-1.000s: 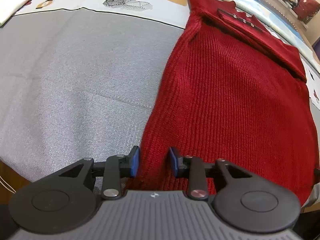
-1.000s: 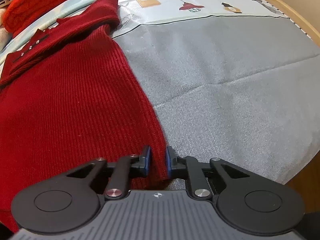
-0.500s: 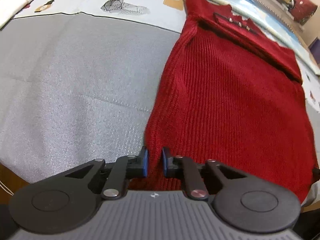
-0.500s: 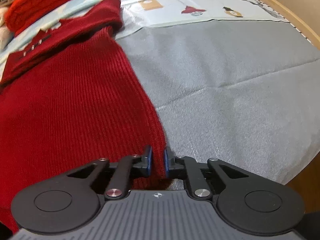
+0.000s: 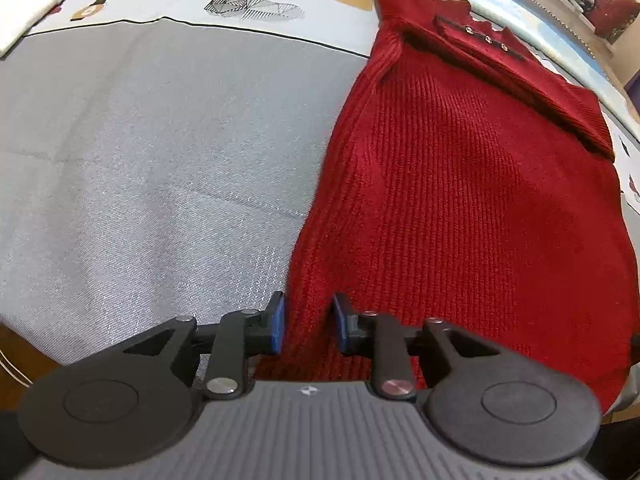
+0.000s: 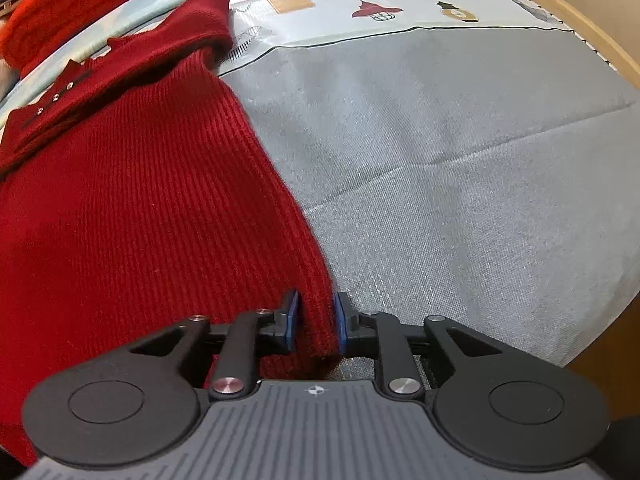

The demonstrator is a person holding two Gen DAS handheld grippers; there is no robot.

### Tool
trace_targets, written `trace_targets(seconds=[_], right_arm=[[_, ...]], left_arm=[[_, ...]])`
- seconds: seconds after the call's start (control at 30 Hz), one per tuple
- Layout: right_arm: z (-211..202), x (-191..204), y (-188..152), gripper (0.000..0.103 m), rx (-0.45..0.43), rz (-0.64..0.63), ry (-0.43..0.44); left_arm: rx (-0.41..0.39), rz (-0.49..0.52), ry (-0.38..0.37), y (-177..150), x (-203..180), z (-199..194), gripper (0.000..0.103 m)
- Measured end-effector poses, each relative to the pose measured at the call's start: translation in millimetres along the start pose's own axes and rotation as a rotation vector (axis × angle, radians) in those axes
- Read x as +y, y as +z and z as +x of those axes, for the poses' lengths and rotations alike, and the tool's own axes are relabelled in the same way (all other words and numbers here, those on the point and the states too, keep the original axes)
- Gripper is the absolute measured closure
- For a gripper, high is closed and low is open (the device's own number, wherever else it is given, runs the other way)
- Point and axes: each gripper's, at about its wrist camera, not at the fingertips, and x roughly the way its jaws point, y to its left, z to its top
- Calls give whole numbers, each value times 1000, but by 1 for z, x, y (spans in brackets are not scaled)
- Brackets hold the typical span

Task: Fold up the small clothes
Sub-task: 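Close both tools on the sweater hem edge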

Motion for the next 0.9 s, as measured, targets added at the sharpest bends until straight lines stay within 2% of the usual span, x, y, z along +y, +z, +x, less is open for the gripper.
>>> trace_targets(seconds=[0.3,0.43,0.6,0.77,0.9], right_arm=[[1,8,0,76,5,-40,4],[1,10,0,85,3,-56,6],[0,12,-1,84,1,-63,4],[1,12,-1,80,0,-67,-2],[2,12,-1,80,1,-66,-2]], left_arm=[[-3,6,5,-1,-4,2,76],[-7,14,-6,-1,-5,1,80],[-2,0,-17,-1,-3,1,80],[4,10,0,0,-5,3,76],[12,-24,-4,3,0,5,71]])
